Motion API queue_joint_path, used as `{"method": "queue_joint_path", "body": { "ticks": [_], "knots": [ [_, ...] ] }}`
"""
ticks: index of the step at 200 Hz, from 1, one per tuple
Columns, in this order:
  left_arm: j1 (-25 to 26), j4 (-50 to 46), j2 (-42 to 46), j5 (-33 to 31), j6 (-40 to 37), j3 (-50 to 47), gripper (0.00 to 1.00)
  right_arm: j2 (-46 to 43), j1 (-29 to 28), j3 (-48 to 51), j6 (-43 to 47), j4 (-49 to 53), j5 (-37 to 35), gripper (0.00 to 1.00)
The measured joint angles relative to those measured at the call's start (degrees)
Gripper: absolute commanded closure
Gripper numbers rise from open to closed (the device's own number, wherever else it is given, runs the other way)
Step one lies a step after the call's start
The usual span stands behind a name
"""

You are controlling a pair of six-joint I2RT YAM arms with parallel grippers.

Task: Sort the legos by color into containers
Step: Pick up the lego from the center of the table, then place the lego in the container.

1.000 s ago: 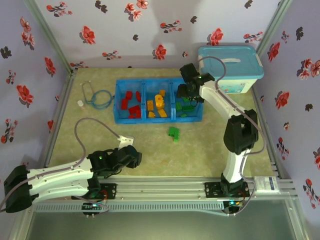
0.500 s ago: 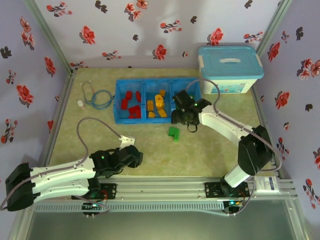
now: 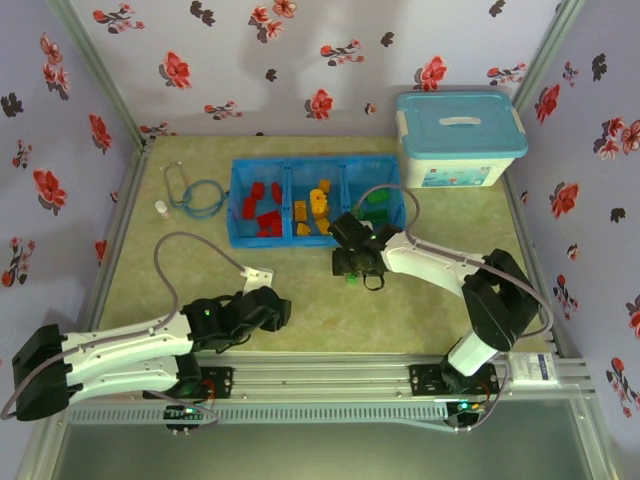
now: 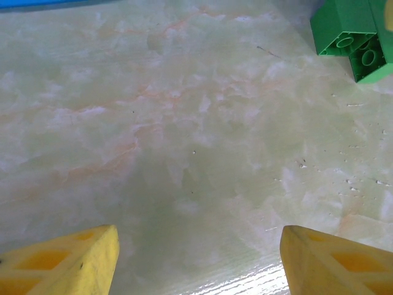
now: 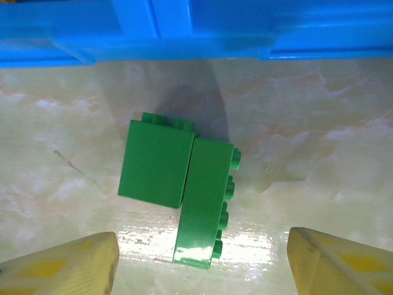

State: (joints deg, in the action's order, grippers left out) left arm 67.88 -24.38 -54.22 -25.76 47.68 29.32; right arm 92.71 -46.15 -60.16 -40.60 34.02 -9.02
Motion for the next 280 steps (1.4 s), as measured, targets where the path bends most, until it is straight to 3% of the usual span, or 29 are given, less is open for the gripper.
{"method": "queue_joint_path", "body": {
  "ticks": [34,105,136,235,280],
  "knots": [
    [0.0,-0.1,0.0,-0.2,0.0,0.0,0.3,2.5,-0.3,2.0,-1.0,-1.8,0.0,0.34],
    [0.0,-0.1,0.1,-0.2,0.0,0.2,0.3,4.6,-0.3,4.7,-2.6,-3.9,-0.7,0.71],
    [0.0,-0.1,0.2,-0.3,0.0,0.2,0.3,3.8,-0.4,5.3,-2.8,-4.2,-1.3,0.81],
    [-0.2,0.5,-2.0,-0.7,-0.4,0.5,0.3,-10.0,-1.7,6.2,-2.9,1.9,-7.1,0.83],
    [-0.2,1.3,-2.4,-0.6,-0.4,0.7,0.3,-9.3,4.3,-2.3,1.2,5.3,-7.5,0.83]
  ]
}}
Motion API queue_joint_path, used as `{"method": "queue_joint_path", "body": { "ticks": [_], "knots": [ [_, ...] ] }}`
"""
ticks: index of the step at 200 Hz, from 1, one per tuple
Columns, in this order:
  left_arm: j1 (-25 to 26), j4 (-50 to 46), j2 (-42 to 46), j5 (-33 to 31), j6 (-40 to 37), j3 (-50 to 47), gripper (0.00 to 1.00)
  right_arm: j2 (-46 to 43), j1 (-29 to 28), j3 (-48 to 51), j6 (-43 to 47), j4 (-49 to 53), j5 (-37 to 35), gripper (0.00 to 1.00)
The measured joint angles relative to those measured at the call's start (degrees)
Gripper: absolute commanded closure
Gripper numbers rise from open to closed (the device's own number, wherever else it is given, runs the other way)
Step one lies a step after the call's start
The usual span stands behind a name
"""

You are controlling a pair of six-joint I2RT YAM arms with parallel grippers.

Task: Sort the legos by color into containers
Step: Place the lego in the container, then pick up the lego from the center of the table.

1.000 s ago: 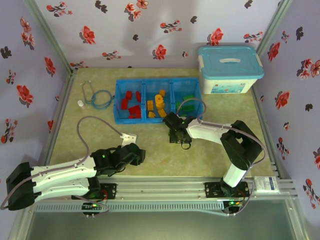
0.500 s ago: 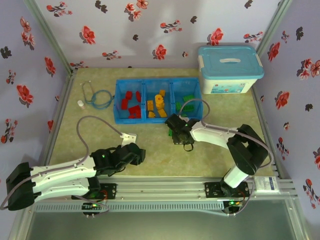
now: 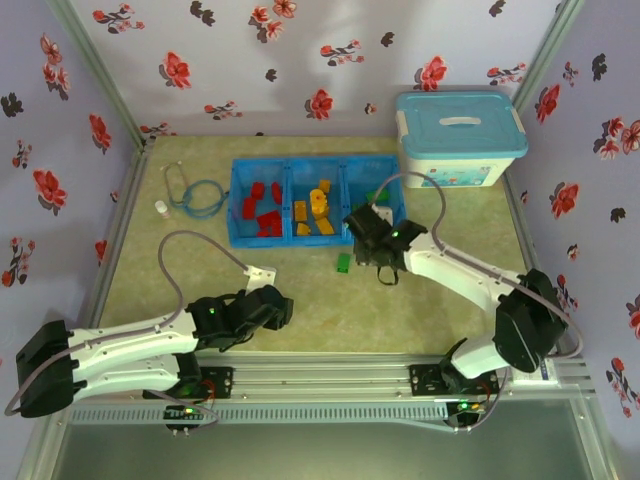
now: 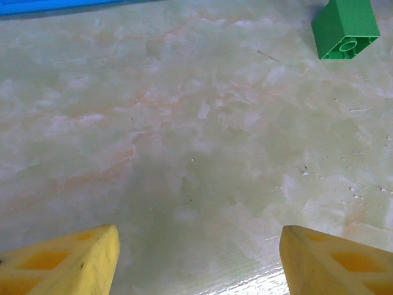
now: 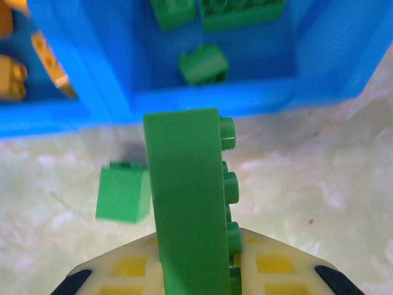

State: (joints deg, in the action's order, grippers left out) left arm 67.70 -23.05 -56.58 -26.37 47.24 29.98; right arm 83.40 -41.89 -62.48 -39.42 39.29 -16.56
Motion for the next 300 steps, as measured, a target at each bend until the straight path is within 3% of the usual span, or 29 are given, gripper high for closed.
{"method": "queue_joint_path", "body": {
  "ticks": [41,85,97,106,111,163,191,258,300],
  "knots": [
    [0.0,-0.1,0.1,0.0,0.0,0.0,0.3,9.0,8.4,-11.4,5.2,1.7,3.0,0.82],
    [0.0,-0.2,0.8,0.0,0.0,0.4,0.3,20.9,12.4,-24.2,9.5,4.5,5.4,0.8],
    [0.0,-0.2,0.8,0.0,0.0,0.4,0.3,24.2,13.0,-27.7,10.0,5.8,6.1,0.69],
    [0.0,-0.2,0.8,0.0,0.0,0.4,0.3,26.5,13.4,-30.4,10.5,6.9,6.5,0.39],
    [0.0,-0.2,0.8,0.0,0.0,0.4,0.3,27.6,13.5,-31.9,10.7,7.2,6.6,0.31],
    [0.0,-1.1,0.8,0.0,-0.2,1.2,0.3,27.6,13.1,-38.6,11.4,9.8,6.9,0.27],
    [0.0,-0.8,-0.6,0.0,-0.9,1.6,0.29,22.5,12.0,-34.6,11.3,9.0,6.7,0.27],
    [-0.3,2.1,-10.0,1.2,-3.3,7.6,0.24,2.5,9.4,-12.1,8.8,3.3,6.5,0.25],
    [-4.0,4.9,-19.3,5.4,-4.3,12.9,0.24,-10.7,9.2,3.3,5.6,-0.5,6.3,0.24]
  ]
}}
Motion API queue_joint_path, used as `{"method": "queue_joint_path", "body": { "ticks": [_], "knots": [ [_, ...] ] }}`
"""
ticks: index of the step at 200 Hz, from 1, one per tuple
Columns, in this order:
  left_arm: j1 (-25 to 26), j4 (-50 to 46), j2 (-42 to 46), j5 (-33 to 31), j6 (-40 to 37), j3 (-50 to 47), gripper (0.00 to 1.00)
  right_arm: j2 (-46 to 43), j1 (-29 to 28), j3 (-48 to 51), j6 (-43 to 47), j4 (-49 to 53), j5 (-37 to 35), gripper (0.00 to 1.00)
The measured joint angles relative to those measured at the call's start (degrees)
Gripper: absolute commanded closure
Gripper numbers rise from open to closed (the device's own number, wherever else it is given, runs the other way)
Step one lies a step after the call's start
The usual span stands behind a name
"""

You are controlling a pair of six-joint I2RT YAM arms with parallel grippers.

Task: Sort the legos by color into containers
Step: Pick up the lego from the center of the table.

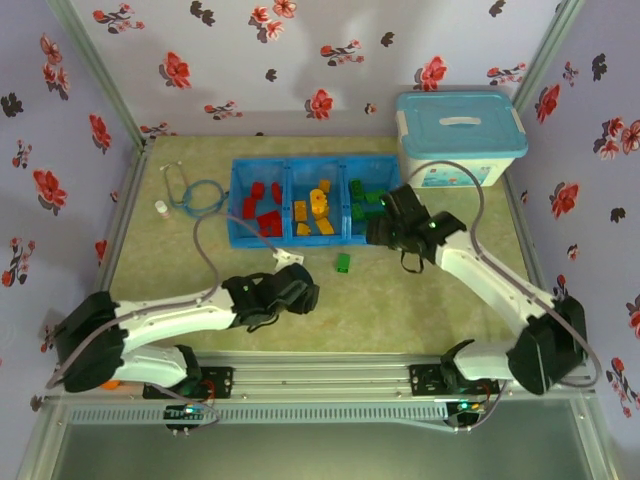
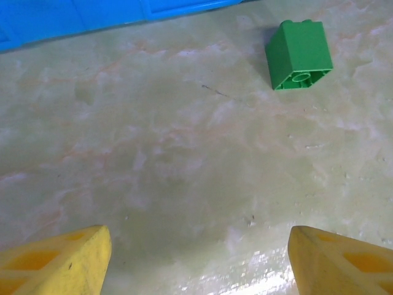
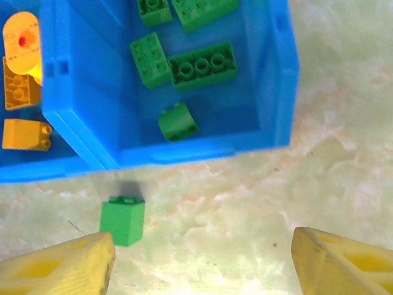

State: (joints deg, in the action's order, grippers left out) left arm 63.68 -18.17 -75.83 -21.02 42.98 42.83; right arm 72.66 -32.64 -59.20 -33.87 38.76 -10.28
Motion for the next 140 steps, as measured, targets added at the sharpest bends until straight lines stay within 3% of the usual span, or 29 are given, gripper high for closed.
{"method": "queue_joint_path", "body": {
  "ticks": [67,140],
  "knots": [
    [-3.5,0.1,-18.8,5.1,-2.3,14.8,0.24,-17.7,-1.1,22.9,-7.3,-4.5,1.5,0.23],
    [-4.0,-1.7,-30.1,8.3,-4.4,27.9,0.24,-29.5,-1.3,33.1,-12.9,-4.8,2.6,0.23]
  ]
}}
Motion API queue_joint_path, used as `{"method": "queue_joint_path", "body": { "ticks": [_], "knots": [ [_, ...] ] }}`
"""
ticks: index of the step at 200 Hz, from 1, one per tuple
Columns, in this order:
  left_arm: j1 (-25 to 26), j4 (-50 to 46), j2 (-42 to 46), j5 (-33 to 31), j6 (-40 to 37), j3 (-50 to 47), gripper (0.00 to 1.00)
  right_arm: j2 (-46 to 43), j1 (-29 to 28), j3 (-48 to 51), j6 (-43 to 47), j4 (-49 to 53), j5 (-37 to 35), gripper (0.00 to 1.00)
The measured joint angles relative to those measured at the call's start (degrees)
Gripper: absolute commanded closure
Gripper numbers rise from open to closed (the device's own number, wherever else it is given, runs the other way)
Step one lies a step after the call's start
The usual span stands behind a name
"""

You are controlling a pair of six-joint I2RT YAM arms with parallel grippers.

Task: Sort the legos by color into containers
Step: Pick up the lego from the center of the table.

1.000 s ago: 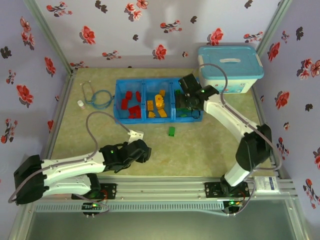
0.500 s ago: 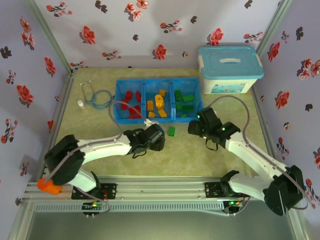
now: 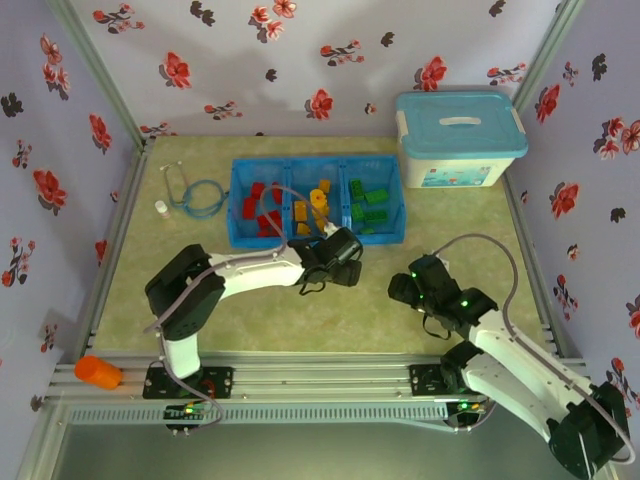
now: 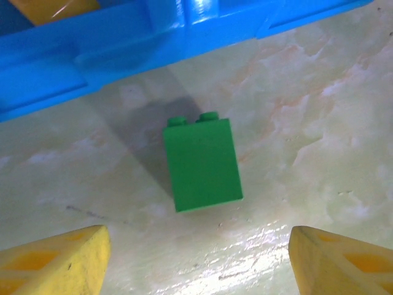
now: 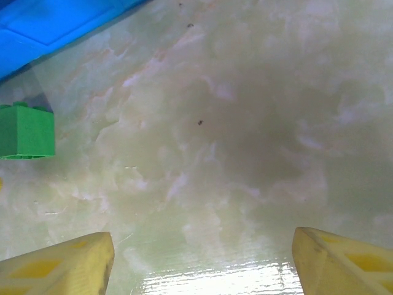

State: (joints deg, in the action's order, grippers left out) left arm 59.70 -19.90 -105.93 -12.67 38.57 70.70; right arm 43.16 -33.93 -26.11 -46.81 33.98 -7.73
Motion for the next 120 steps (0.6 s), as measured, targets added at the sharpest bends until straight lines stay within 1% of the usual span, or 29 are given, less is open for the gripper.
{"method": "queue_joint_path", "body": {
  "ticks": [39,78,87,120],
  "knots": [
    [-0.2,-1.9,-4.6,0.8,-0.5,4.5,0.25,-3.3,-0.3,1.8,-1.5,0.0,0.5,0.23],
    [-0.8,-4.2,-9.4,0.9,-1.7,9.6,0.3,-6.8,-0.3,4.4,-3.1,0.3,0.9,0.24],
    [-1.0,-4.7,-10.4,0.9,-1.9,10.5,0.34,-7.6,-0.3,4.7,-3.4,0.5,1.1,0.23],
    [-1.4,-6.6,-12.6,0.2,-2.4,11.3,0.52,-10.9,-0.4,5.3,-4.4,1.0,1.2,0.24]
  ]
}}
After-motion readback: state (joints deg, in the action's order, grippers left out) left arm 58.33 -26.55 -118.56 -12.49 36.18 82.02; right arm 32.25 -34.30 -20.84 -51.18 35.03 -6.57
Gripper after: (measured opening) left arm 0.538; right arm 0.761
